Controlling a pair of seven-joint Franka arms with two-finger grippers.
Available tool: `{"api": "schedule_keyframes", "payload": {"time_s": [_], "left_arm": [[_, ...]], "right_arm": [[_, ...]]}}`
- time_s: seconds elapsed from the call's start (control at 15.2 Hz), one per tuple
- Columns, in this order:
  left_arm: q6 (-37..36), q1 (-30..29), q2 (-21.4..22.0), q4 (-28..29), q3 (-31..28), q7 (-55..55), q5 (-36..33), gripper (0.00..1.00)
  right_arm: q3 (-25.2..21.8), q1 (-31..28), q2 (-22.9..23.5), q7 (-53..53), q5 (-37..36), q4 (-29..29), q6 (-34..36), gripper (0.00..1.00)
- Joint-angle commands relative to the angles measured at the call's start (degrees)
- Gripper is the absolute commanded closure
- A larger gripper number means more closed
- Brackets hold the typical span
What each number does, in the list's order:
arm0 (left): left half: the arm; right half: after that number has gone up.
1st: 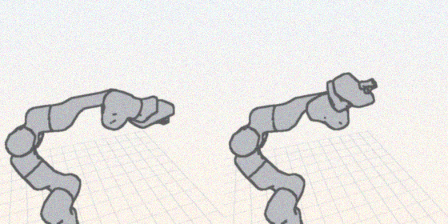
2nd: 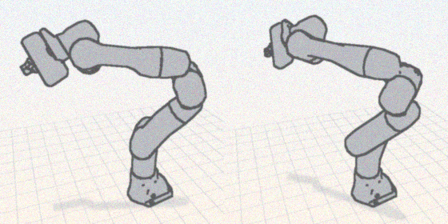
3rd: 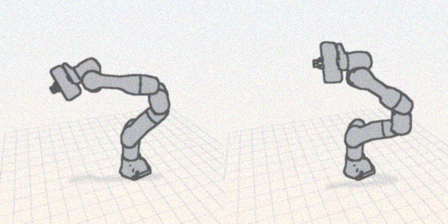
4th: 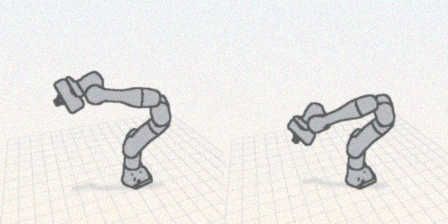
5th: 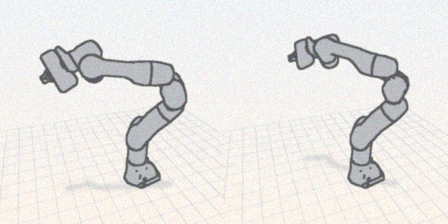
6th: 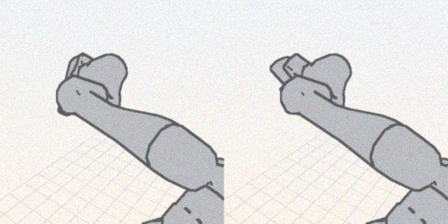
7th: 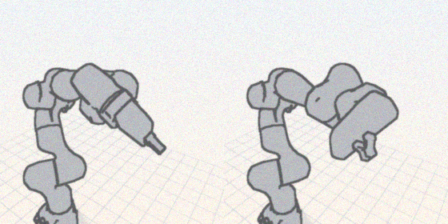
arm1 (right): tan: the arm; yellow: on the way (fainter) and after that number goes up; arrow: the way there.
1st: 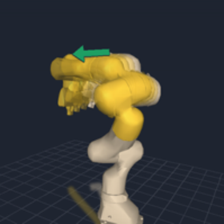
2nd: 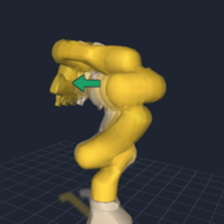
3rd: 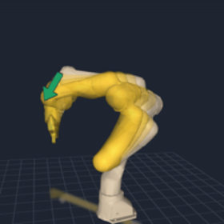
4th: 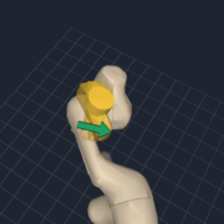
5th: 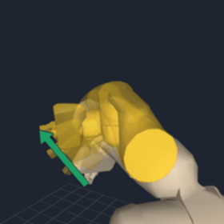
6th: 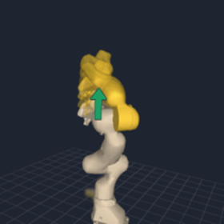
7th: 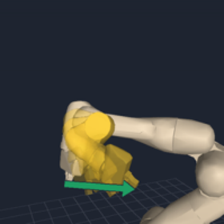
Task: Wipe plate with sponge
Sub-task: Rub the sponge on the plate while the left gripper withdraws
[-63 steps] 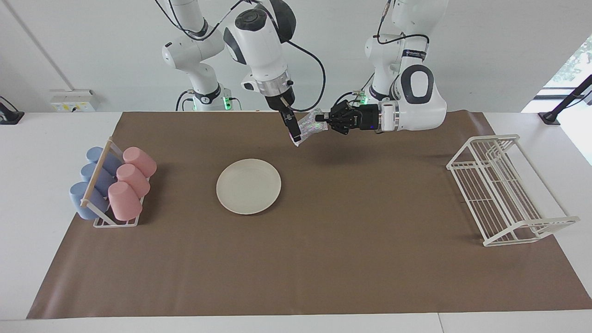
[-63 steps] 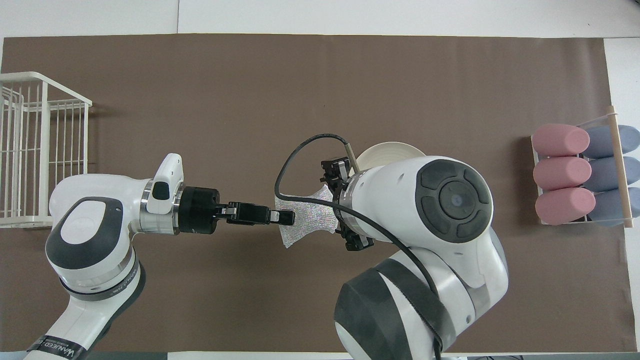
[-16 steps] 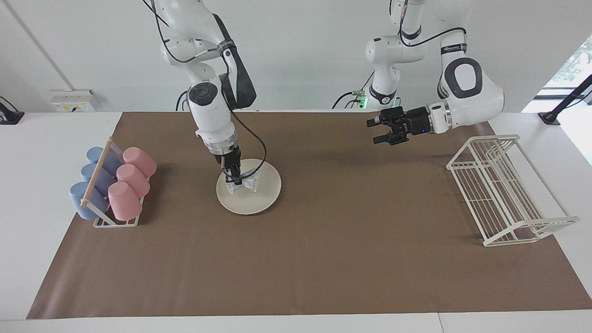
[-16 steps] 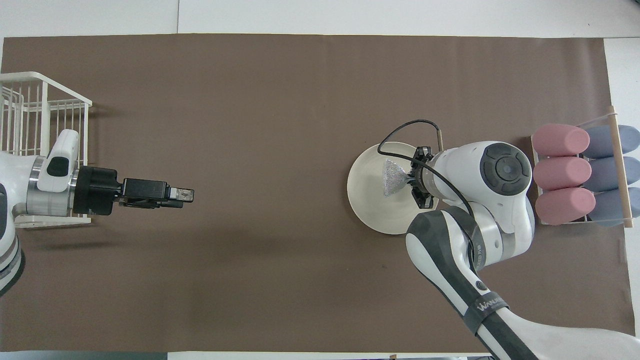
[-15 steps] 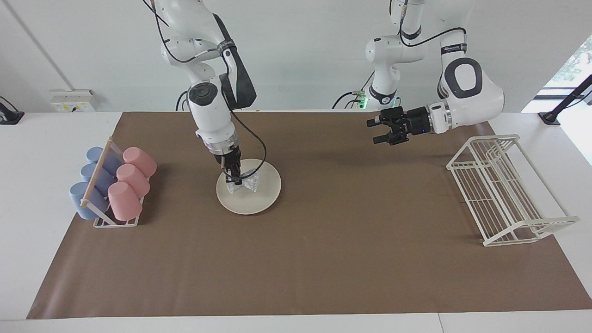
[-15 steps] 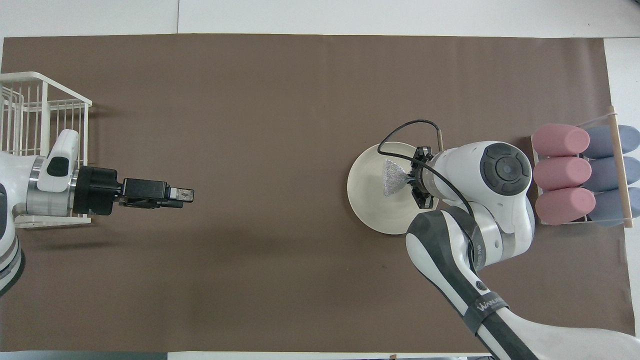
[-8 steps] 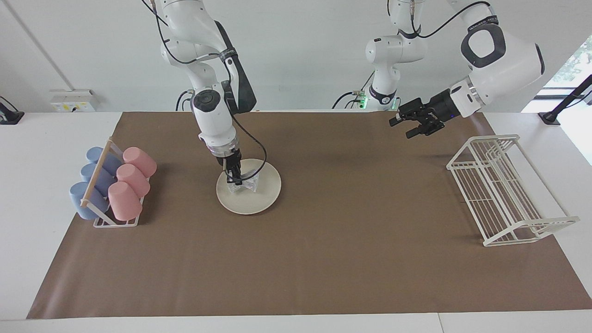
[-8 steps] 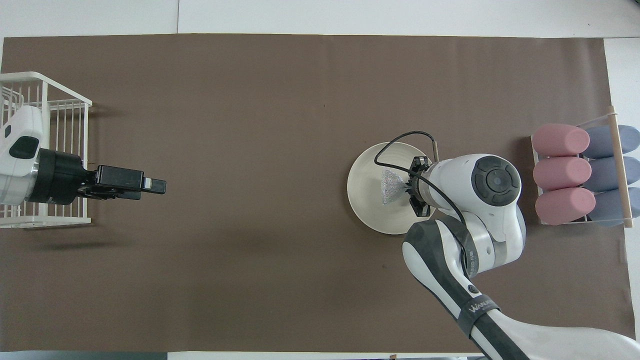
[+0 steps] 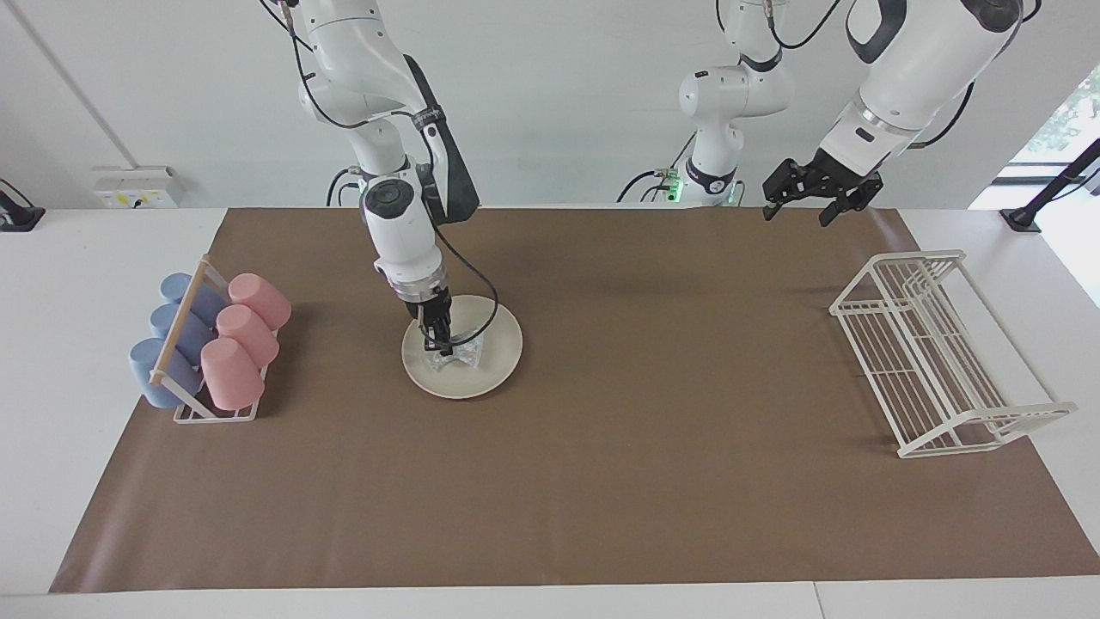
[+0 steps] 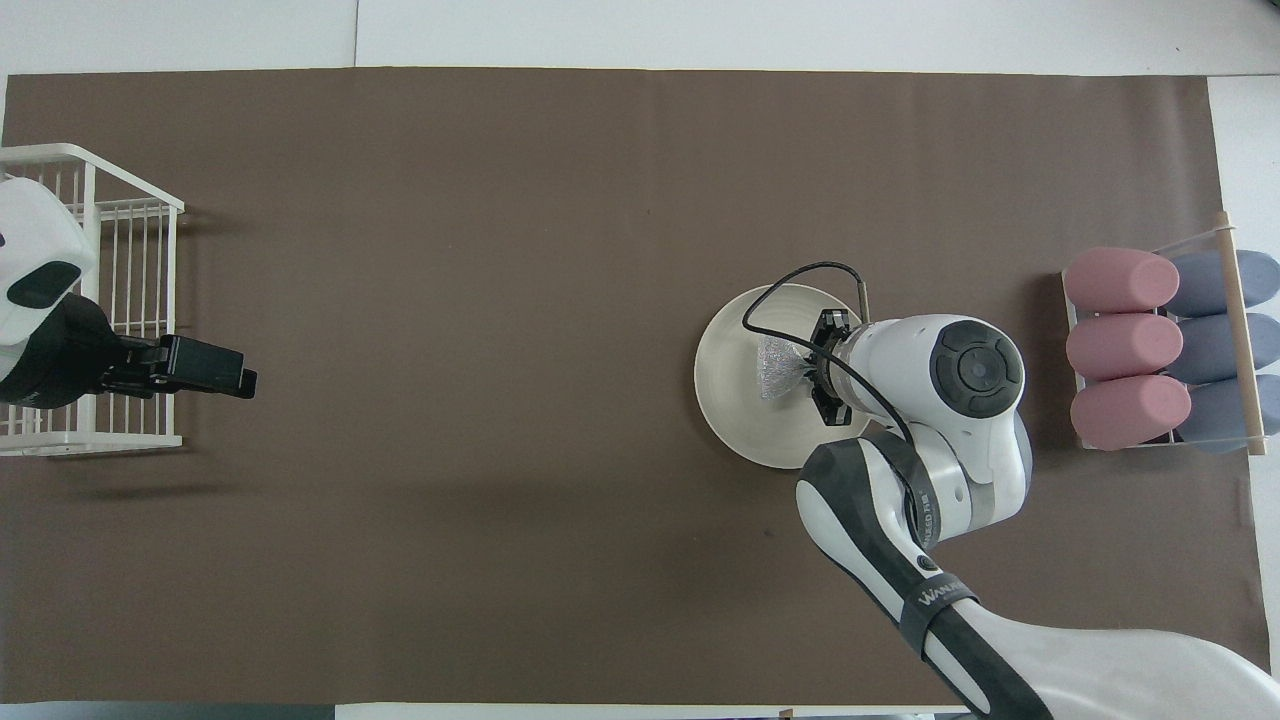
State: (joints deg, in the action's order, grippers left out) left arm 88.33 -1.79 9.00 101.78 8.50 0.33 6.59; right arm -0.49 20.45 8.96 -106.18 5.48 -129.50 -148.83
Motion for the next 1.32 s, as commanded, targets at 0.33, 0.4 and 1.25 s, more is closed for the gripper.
{"api": "schedule_keyframes", "payload": {"time_s": [0.33, 0.4, 1.25], "left_arm": [[-2.73, 0.03, 3.83, -0.27, 0.11, 0.99, -5.98, 0.0], [-2.47, -0.14, 3.92, -0.18, -0.32, 0.99, -5.89, 0.0], [-1.94, -0.67, 4.18, -0.09, -0.59, 1.17, -5.36, 0.0]], "right_arm": [[0.32, 8.37, 1.59, -11.32, -0.29, 0.57, -4.28, 1.0], [0.23, 7.85, 1.5, -10.89, -0.29, 0.39, -4.1, 1.0], [0.14, -7.62, 0.97, 3.62, -0.29, -4.79, -3.23, 1.0]]}}
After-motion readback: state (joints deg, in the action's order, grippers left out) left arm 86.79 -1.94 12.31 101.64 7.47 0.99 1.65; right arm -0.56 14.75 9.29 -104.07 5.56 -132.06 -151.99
